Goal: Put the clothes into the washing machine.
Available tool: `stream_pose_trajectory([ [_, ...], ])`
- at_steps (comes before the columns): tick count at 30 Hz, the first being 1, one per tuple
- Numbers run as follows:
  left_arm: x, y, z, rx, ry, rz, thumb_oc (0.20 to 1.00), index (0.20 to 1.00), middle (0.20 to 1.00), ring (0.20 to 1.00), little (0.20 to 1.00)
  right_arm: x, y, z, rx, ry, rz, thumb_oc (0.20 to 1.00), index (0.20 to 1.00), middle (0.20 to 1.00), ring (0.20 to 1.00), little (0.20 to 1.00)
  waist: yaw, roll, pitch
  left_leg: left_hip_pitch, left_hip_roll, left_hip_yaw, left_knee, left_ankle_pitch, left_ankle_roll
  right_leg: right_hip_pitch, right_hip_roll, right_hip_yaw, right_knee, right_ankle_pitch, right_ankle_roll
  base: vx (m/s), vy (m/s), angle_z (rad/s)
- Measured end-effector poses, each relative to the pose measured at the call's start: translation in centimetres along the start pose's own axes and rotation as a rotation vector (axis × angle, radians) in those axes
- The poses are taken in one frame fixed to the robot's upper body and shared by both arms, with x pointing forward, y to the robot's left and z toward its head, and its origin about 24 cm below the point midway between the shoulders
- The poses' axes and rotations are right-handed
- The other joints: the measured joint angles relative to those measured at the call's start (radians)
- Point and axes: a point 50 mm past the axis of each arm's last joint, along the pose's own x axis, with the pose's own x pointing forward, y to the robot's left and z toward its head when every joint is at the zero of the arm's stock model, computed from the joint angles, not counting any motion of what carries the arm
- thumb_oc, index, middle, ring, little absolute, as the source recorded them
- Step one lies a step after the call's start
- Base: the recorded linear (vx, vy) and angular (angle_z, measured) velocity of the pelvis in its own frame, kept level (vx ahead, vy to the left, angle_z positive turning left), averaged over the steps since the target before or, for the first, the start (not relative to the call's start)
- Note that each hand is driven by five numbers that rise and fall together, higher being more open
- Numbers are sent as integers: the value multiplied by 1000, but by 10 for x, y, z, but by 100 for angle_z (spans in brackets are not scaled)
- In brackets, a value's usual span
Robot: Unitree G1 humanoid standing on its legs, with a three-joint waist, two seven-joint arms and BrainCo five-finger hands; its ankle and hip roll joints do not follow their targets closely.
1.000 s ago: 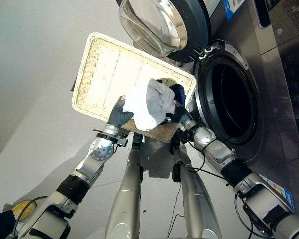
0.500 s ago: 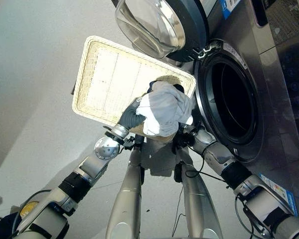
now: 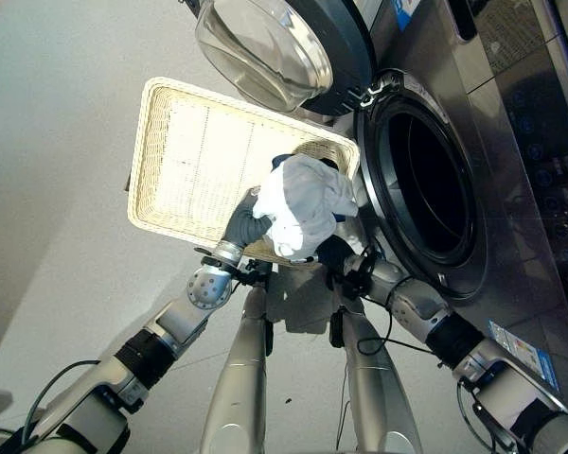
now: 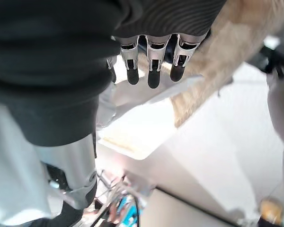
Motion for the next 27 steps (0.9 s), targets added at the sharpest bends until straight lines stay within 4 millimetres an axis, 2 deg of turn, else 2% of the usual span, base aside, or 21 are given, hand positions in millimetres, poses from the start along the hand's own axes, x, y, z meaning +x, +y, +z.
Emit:
stream_pose_trajectory([
  [2, 4, 14, 3, 8, -32, 132, 200, 200, 200, 200, 200, -2, -8, 3, -23, -3, -55, 1000, 1000, 1000, 1000, 1000, 0, 0, 0, 5, 0, -2, 2, 0, -1, 6, 1, -1, 0, 0, 0, 11, -55, 2],
  [7, 9, 36, 16, 65, -130, 313, 200, 200, 200, 200, 200, -3, -17, 5, -9, -10, -115, 1000, 1000, 1000, 1000, 1000, 1, 0, 0, 8, 0, -5, 5, -1, -1, 12, 0, -4, 0, 0, 0, 12, -35, 1],
  [12, 11, 42, 20, 109, -159, 345, 200, 200, 200, 200, 200, -5, -22, 0, 16, -4, -164, 1000, 1000, 1000, 1000, 1000, 0, 0, 0, 8, -2, -6, 4, -1, -1, 12, -2, -5, 0, 0, 0, 0, 0, 0],
  [14, 11, 41, 19, 110, -155, 326, 200, 200, 200, 200, 200, -6, -23, 2, 71, -24, -177, 1000, 1000, 1000, 1000, 1000, -1, 0, 0, 7, -3, -6, 3, -1, -1, 11, -3, -5, -1, 0, 0, 0, 41, 0],
  [19, 11, 30, 16, 118, -134, 236, 200, 200, 200, 200, 200, -2, -13, 2, 461, -145, -144, 1000, 1000, 1000, 1000, 1000, -3, 0, 0, 3, -3, -4, -4, -1, 0, 7, -3, -2, -12, 2, 0, -9, 53, -1],
  [20, 9, 23, 14, 144, -136, 184, 200, 200, 200, 200, 200, -1, -8, 0, 562, -174, -130, 1000, 1000, 1000, 1000, 1000, -4, 0, 0, 3, -3, -2, -8, 0, 0, 6, -3, -1, -15, 3, 1, -3, 50, -3],
  [23, 6, 6, 11, 167, -133, 83, 200, 200, 200, 200, 200, 4, 4, -2, 706, -218, -106, 1000, 1000, 1000, 1000, 1000, -5, 0, 0, 2, -4, 2, -15, -1, 2, 3, -3, 2, -21, 3, 2, -7, 55, -3],
  [27, 6, -10, 8, 187, -121, -5, 200, 200, 200, 200, 200, 8, 9, 3, 828, -286, -132, 1000, 1000, 1000, 1000, 1000, -7, 0, 0, -5, -4, 6, -21, 0, 3, -8, -3, 6, -23, 3, 2, 2, 41, -3],
])
